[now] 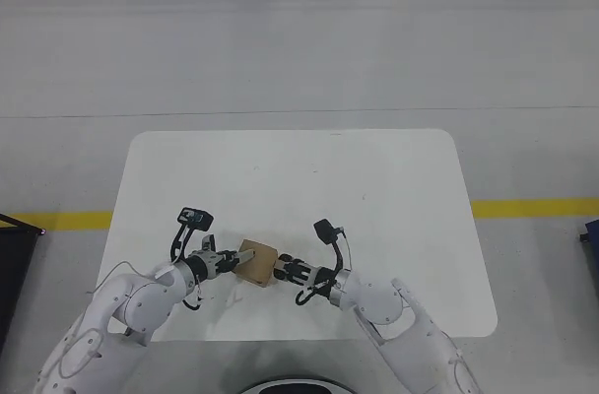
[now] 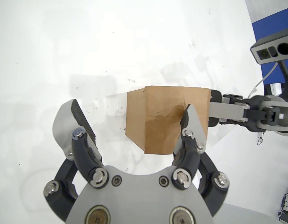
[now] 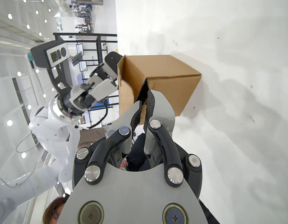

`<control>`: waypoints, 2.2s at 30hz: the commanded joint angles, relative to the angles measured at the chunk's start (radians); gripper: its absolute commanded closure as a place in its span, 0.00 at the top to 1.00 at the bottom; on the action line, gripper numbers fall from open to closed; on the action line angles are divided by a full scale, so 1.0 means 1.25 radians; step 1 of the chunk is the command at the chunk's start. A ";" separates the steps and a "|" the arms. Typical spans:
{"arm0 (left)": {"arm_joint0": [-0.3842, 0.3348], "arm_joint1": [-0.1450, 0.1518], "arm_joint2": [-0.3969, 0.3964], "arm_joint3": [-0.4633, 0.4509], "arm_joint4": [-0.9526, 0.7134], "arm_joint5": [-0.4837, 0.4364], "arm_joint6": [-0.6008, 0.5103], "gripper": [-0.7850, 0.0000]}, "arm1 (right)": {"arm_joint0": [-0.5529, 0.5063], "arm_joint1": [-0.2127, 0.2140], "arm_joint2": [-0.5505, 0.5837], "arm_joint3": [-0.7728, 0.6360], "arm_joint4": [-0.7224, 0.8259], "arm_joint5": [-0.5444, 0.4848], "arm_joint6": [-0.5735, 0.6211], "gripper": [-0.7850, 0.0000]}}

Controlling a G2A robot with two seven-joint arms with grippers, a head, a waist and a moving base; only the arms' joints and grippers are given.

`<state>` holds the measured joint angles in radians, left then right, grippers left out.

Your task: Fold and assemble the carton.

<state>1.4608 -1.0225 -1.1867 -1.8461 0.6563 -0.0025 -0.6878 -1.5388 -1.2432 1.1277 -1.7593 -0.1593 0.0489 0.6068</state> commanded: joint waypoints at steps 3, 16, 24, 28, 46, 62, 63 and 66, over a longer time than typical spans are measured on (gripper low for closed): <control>0.001 -0.001 0.001 0.000 0.003 -0.003 0.001 1.00 | -0.015 0.004 0.010 -0.013 0.002 -0.013 0.004 0.00; 0.003 -0.003 0.002 0.002 0.009 -0.009 0.001 1.00 | 0.002 0.007 -0.010 -0.011 -0.001 -0.003 0.012 0.07; 0.002 -0.005 0.004 0.005 0.006 -0.015 0.001 1.00 | 0.037 0.004 -0.042 0.001 -0.006 0.022 0.016 0.04; 0.001 -0.006 0.005 0.007 0.002 -0.019 0.000 1.00 | 0.052 0.002 -0.055 0.010 -0.003 0.030 0.019 0.03; 0.000 -0.010 0.006 0.013 -0.008 -0.030 0.001 0.99 | 0.098 -0.005 -0.098 0.033 -0.007 0.080 -0.005 0.13; 0.002 -0.012 0.004 0.014 -0.010 -0.034 0.004 0.99 | 0.100 -0.006 -0.115 0.023 -0.036 0.133 -0.033 0.32; 0.002 -0.013 0.004 0.014 -0.010 -0.034 0.004 0.99 | 0.099 -0.006 -0.117 0.020 -0.040 0.139 -0.037 0.31; 0.002 -0.013 0.004 0.014 -0.010 -0.034 0.004 0.99 | 0.098 -0.006 -0.119 0.015 -0.044 0.148 -0.039 0.29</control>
<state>1.4637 -1.0384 -1.1815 -1.8290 0.6442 -0.0447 -0.6831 -1.4168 -1.2503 0.9791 -1.7398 -0.2135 0.2313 0.5585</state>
